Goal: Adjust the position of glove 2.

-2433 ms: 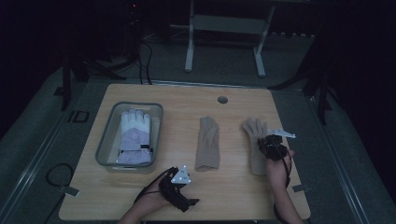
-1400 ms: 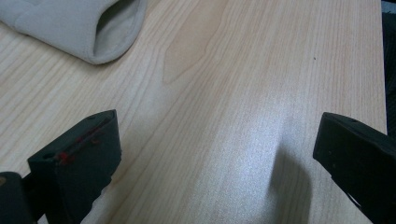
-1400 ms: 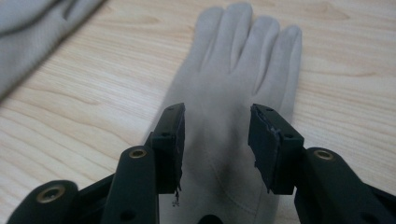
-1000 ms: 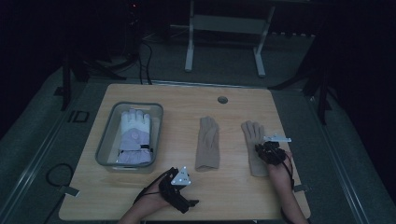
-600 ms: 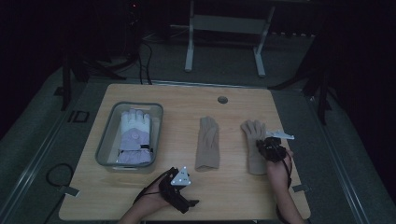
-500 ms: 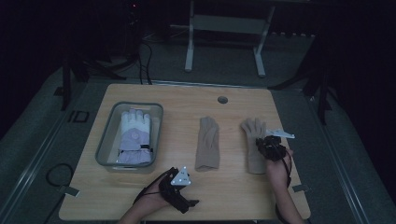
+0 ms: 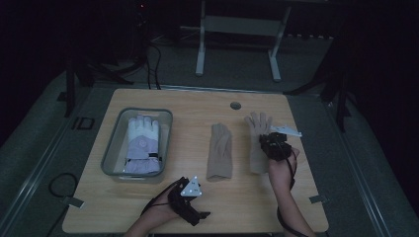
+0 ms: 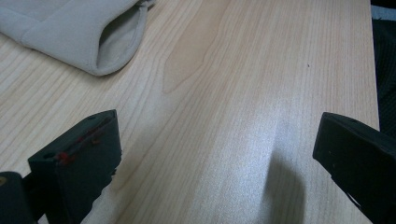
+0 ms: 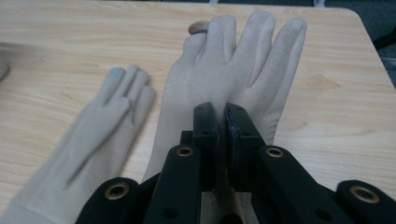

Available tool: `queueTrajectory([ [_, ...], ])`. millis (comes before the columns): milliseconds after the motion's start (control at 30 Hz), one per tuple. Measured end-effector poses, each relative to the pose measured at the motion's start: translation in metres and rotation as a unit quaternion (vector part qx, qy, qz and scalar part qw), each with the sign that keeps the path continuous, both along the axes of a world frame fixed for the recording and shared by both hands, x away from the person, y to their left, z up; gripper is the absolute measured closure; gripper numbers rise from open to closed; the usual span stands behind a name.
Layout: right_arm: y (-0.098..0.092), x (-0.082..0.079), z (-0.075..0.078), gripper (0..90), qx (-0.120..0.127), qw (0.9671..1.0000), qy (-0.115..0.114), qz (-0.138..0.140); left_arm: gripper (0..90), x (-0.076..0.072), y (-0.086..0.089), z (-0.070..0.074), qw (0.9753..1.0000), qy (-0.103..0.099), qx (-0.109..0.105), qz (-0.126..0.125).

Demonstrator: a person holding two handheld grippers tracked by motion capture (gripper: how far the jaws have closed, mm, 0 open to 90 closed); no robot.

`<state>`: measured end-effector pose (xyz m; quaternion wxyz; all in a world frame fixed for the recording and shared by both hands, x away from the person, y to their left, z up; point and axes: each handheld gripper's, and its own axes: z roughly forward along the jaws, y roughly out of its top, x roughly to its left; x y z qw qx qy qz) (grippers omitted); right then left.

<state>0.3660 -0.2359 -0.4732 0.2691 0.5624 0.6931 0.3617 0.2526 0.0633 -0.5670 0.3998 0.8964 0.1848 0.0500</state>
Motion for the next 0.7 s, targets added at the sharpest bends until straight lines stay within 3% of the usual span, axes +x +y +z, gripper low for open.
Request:
queueTrajectory([
  [400, 0.048, 0.000, 0.009, 83.7, 0.018, 0.9997, -0.006, 0.015, 1.4, 0.001, 0.000, 0.001, 1.0000, -0.003, -0.002, 0.004],
  [700, 0.091, 0.000, -0.005, 83.6, 0.037, 0.9991, 0.011, 0.016, 1.4, 0.000, 0.000, 0.001, 1.0000, -0.005, -0.003, 0.006],
])
